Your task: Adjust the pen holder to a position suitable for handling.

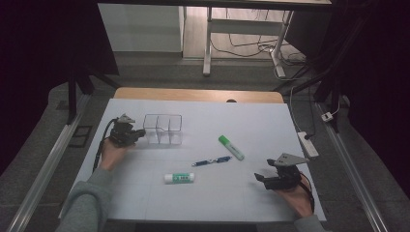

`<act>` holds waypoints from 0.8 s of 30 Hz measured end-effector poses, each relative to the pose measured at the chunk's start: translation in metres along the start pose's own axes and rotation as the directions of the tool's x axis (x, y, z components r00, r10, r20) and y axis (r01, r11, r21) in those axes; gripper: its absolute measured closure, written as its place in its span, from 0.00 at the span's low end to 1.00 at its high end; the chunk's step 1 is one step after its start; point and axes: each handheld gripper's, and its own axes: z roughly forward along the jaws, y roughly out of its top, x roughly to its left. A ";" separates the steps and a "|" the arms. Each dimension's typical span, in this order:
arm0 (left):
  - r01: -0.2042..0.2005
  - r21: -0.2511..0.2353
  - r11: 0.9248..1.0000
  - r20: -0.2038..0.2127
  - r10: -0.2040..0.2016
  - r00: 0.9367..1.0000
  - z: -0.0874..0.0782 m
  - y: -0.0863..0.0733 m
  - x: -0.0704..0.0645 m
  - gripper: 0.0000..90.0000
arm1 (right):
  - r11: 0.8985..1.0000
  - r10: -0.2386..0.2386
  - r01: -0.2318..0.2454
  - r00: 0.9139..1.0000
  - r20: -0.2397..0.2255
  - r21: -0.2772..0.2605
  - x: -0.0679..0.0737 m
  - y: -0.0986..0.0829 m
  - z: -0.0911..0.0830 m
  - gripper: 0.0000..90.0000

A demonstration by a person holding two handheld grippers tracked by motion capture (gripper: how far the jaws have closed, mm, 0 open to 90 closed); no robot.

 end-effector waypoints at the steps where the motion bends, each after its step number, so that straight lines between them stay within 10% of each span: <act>1: -0.003 0.001 1.000 0.000 0.003 1.000 0.000 0.000 -0.001 0.99 | 1.000 0.001 -0.001 1.000 0.001 0.000 0.000 0.000 0.000 0.24; 24: -0.032 0.012 0.999 0.046 0.031 0.998 0.013 0.010 -0.019 0.99 | 1.000 0.000 0.000 1.000 0.004 0.005 -0.001 -0.001 0.001 0.24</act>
